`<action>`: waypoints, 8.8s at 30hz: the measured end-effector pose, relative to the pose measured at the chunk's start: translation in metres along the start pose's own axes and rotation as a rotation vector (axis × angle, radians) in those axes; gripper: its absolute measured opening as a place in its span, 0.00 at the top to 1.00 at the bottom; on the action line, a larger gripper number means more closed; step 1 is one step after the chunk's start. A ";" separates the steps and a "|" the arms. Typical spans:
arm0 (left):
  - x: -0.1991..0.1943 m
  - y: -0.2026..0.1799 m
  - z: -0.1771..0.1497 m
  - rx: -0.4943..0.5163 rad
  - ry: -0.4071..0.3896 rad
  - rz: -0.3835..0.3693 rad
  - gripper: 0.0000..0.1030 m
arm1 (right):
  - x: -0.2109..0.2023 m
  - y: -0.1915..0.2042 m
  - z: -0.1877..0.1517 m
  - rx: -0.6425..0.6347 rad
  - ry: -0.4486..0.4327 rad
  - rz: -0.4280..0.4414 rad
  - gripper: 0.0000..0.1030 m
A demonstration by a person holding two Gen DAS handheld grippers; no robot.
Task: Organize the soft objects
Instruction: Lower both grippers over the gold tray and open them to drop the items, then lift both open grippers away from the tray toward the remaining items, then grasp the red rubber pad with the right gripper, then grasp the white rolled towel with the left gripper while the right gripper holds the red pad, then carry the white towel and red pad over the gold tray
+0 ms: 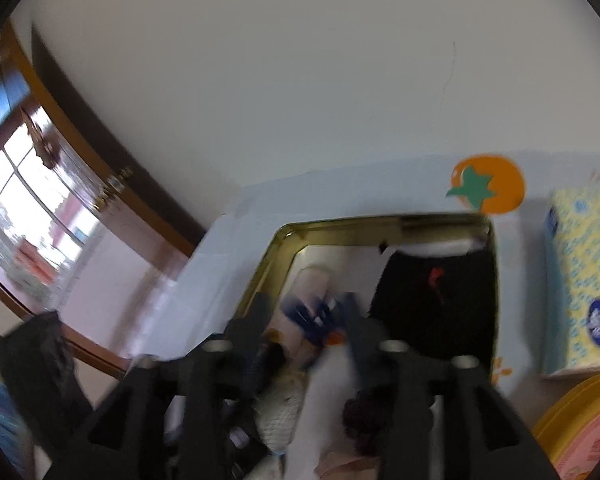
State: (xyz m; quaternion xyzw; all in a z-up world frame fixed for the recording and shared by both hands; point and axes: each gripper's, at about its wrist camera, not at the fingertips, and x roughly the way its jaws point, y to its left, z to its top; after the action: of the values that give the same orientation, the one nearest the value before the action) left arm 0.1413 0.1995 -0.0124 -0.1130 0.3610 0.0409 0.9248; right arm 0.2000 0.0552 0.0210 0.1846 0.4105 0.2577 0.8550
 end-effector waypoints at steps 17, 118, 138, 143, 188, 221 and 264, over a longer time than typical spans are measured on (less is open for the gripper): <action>-0.050 -0.022 -0.029 0.028 -0.281 0.070 0.01 | -0.122 0.006 -0.073 -0.122 -0.557 -0.243 0.17; -0.073 -0.237 -0.134 0.364 -0.340 -0.101 0.01 | -0.154 -0.250 -0.041 -0.085 -0.002 -0.628 0.22; -0.033 -0.355 -0.118 0.446 -0.248 -0.125 0.09 | -0.246 -0.321 -0.057 0.140 -0.173 -0.705 0.22; 0.017 -0.359 -0.103 0.314 -0.062 -0.079 0.13 | -0.269 -0.331 -0.056 0.207 -0.257 -0.757 0.22; 0.070 -0.369 -0.093 0.159 0.104 -0.325 0.85 | -0.289 -0.318 -0.057 0.211 -0.398 -0.685 0.22; -0.020 -0.318 -0.110 0.346 -0.294 -0.233 0.85 | -0.291 -0.235 -0.102 -0.025 -0.629 -0.763 0.22; -0.060 -0.262 -0.124 0.323 -0.335 -0.296 0.85 | -0.280 -0.153 -0.156 -0.100 -0.749 -0.762 0.22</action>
State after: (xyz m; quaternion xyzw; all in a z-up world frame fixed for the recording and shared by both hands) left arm 0.0569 -0.0839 -0.0133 -0.0074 0.1842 -0.1348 0.9736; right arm -0.0282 -0.2165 0.0171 0.0611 0.1024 -0.1351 0.9836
